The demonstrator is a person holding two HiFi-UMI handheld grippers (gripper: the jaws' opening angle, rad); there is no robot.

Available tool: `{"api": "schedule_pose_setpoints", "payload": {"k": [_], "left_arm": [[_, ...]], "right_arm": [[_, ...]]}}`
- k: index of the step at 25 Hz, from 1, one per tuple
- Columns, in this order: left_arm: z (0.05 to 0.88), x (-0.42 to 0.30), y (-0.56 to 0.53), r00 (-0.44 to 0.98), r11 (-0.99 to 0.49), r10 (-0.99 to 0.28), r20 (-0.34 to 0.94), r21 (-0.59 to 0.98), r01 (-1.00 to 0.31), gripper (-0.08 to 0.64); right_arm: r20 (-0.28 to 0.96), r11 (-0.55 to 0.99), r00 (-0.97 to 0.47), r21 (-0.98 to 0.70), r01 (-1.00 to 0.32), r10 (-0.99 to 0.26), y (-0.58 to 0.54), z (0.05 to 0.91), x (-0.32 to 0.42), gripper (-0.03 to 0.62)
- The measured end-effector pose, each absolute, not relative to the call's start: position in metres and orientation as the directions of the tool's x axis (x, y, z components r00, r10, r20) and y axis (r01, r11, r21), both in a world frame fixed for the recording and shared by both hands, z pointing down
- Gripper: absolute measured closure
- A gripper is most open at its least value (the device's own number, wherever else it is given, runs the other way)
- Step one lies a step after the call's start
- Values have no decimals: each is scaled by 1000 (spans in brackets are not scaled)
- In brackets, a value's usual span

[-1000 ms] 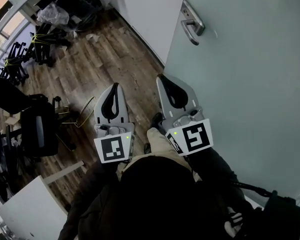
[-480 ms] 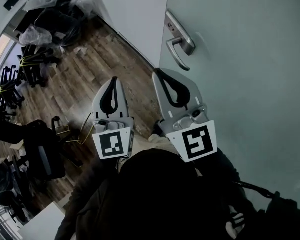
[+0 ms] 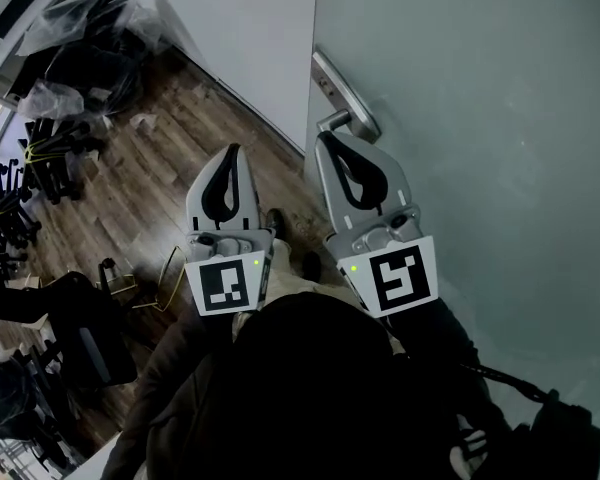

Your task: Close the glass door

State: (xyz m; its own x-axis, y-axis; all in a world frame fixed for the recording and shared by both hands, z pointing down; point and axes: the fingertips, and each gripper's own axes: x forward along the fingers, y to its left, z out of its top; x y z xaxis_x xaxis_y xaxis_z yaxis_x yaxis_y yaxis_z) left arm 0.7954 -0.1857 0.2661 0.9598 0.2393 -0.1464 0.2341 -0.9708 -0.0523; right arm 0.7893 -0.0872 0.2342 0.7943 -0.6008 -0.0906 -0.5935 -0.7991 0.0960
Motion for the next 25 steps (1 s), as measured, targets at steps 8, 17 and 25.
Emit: {"api": "schedule_pose_setpoints", "payload": {"k": [8, 17, 25], "left_arm": [[308, 881, -157, 952, -954, 299, -69, -36, 297, 564], [311, 890, -131, 931, -933, 360, -65, -47, 358, 564], [314, 897, -126, 926, -927, 375, -52, -46, 373, 565]], "right_arm": [[-24, -788, 796, 163, -593, -604, -85, 265, 848, 559], [87, -808, 822, 156, -569, -562, -56, 298, 861, 532], [188, -828, 830, 113, -549, -525, -54, 336, 868, 512]]}}
